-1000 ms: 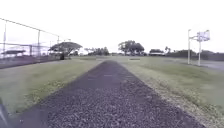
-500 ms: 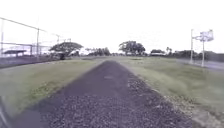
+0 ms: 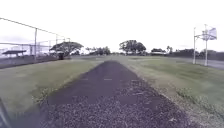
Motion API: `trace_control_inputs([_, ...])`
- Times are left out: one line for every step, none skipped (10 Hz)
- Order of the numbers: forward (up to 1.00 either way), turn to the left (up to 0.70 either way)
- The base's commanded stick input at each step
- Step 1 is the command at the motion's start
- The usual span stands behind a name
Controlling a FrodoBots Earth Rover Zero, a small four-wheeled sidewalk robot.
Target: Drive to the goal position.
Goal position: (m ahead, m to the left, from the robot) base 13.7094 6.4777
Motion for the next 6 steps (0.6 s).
trace_control_inputs([0.7, 0.0])
trace_control_inputs([0.7, 0.0])
trace_control_inputs([0.7, 0.0])
trace_control_inputs([0.7, 0.0])
trace_control_inputs([0.7, 0.0])
trace_control_inputs([0.7, 0.0])
